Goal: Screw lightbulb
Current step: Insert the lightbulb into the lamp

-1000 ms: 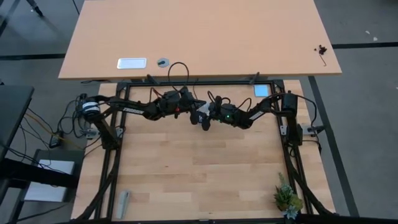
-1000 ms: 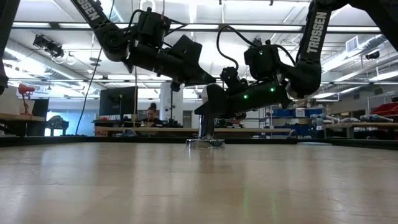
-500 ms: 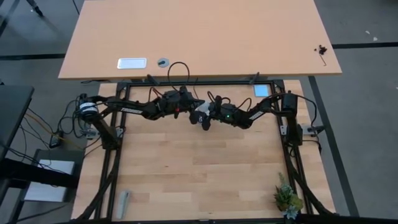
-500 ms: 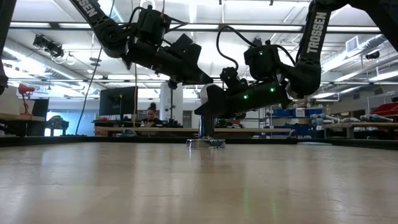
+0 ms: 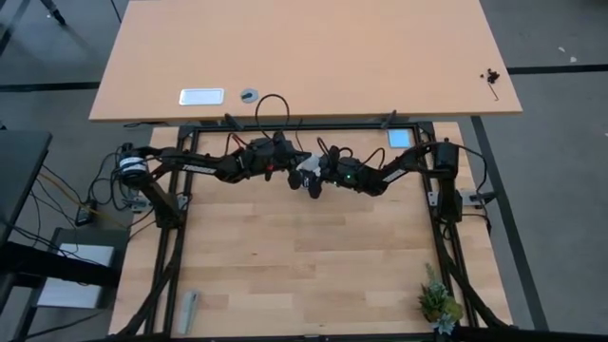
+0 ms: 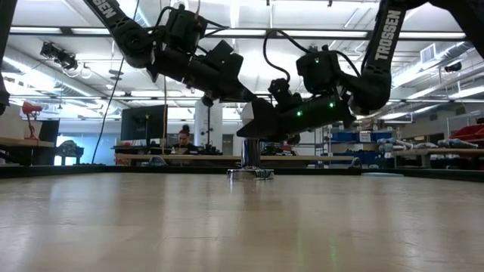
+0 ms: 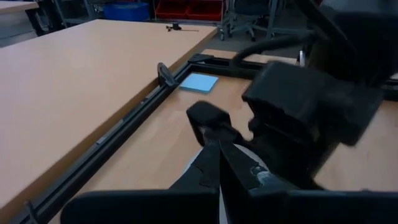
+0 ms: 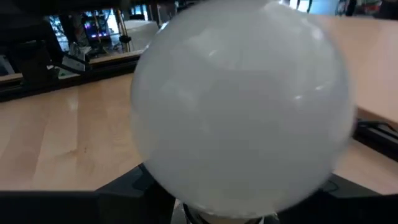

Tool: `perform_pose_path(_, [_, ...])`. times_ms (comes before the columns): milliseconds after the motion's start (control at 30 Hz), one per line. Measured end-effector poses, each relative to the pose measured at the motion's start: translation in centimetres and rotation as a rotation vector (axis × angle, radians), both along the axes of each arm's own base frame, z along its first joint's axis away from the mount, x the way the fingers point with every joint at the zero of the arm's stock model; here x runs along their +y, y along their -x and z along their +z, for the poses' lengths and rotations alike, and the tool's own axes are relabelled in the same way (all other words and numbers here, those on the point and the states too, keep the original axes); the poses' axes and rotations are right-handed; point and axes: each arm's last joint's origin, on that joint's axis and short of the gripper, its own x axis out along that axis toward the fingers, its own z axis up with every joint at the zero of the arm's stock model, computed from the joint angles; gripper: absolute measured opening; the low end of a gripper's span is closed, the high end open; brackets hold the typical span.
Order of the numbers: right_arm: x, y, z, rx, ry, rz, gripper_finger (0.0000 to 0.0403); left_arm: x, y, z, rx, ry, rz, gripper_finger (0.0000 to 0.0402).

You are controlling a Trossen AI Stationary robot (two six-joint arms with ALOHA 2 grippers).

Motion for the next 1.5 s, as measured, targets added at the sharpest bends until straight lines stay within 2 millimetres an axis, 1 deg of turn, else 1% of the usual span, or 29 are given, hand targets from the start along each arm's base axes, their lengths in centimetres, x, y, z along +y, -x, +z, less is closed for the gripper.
perform_pose_path(233, [0.2,0.4,1.5,0.045,-0.040,-0.002,0.0255,0.0,0.1,0.1,0.007,-0.002,0.006,0.0002])
perform_pose_path(433, [1.0,0.8,2.6,0.099,-0.056,0.015,0.0287,0.0,0.1,0.1,0.006,-0.004,0.012,0.0002])
perform_pose_path(600, [1.7,1.3,3.6,0.147,-0.065,0.025,0.0305,0.0,0.1,0.1,0.006,-0.001,0.011,0.0002])
perform_pose_path(800, [2.3,2.1,4.8,0.208,-0.077,0.039,0.0316,0.0,0.2,0.1,0.006,-0.001,0.013,0.0002])
perform_pose_path(967, [2.5,3.0,6.2,0.235,-0.066,0.052,0.0316,0.1,0.2,0.2,0.005,-0.003,0.017,0.0002])
perform_pose_path(1067, [2.6,3.5,7.5,0.222,-0.041,0.058,0.0317,0.1,0.2,0.2,0.004,-0.004,0.018,0.0002])
perform_pose_path(1167, [2.7,3.8,9.0,0.158,-0.018,0.060,0.0317,0.1,0.2,0.2,0.003,-0.004,0.018,0.0002])
perform_pose_path(1267, [2.6,3.6,10.1,0.066,0.009,0.048,0.0307,0.1,0.1,0.2,0.003,-0.005,0.018,0.0002])
perform_pose_path(1333, [2.5,3.3,10.3,0.016,0.033,0.048,0.0290,0.1,0.1,0.2,0.001,-0.006,0.018,0.0002])
perform_pose_path(1400, [2.4,3.1,10.2,-0.005,0.044,0.043,0.0265,0.1,0.2,0.2,0.001,-0.006,0.018,0.0002])
perform_pose_path(1500, [2.2,2.8,9.6,-0.007,0.044,0.014,0.0213,0.1,0.2,0.2,0.002,-0.006,0.019,0.0002])
